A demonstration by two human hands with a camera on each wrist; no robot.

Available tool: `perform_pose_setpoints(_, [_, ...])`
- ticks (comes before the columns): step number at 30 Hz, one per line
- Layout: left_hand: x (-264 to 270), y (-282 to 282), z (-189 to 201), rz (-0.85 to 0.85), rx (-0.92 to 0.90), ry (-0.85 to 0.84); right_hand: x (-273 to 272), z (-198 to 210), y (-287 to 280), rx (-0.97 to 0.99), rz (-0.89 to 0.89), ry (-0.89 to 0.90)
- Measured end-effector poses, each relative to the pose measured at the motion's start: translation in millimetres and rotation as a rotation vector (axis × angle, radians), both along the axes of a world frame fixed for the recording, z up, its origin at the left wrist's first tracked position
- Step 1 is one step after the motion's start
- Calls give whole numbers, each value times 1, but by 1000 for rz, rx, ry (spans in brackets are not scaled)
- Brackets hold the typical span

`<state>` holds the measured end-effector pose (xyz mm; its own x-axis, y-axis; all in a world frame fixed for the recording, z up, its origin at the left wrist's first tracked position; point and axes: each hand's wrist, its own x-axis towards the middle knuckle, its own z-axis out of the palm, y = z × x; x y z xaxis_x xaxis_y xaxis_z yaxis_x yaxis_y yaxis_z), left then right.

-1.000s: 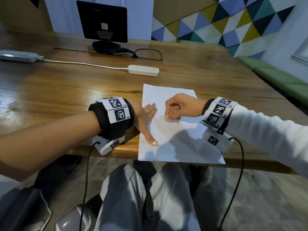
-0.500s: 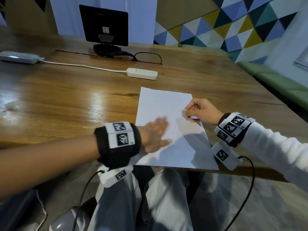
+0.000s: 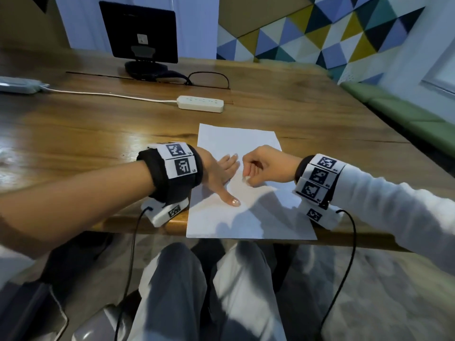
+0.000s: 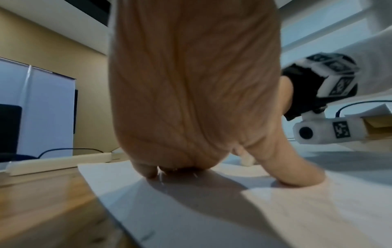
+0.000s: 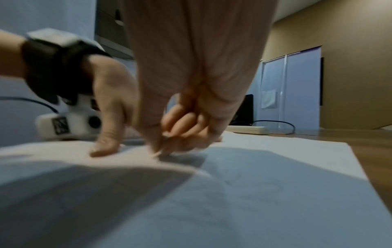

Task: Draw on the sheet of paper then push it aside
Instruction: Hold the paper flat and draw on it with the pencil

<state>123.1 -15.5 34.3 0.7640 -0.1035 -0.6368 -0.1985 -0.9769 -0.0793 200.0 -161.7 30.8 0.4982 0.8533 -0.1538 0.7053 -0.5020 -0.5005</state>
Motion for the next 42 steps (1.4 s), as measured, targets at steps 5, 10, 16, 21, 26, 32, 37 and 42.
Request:
perform_pose_setpoints(5, [4,-1,0,26,20,12,2,6,7,-45,62,11])
perform_pose_setpoints(10, [6,2,-4,14,10,6,-7,5,3,-88,126,95])
perform_pose_setpoints(16, [7,3,-6,16,3,9,4,9,6,-77,79,-51])
perform_pose_setpoints(21, [7,2,-8,6,26,-9,5,9,-1,-116,116,38])
perform_pose_setpoints(26, [7,1,-8,11,31,-15,4,9,0,-141,144,4])
perform_pose_setpoints(32, [7,1,-7,21,36,-10,10,11,1,-120,110,-68])
perform_pose_setpoints(37, [9,1,-8,23,38,-19,8,13,-6,-202,165,-7])
perform_pose_setpoints(42, [9,3,-8,29,29,-11,7,12,-3,-198,155,-82])
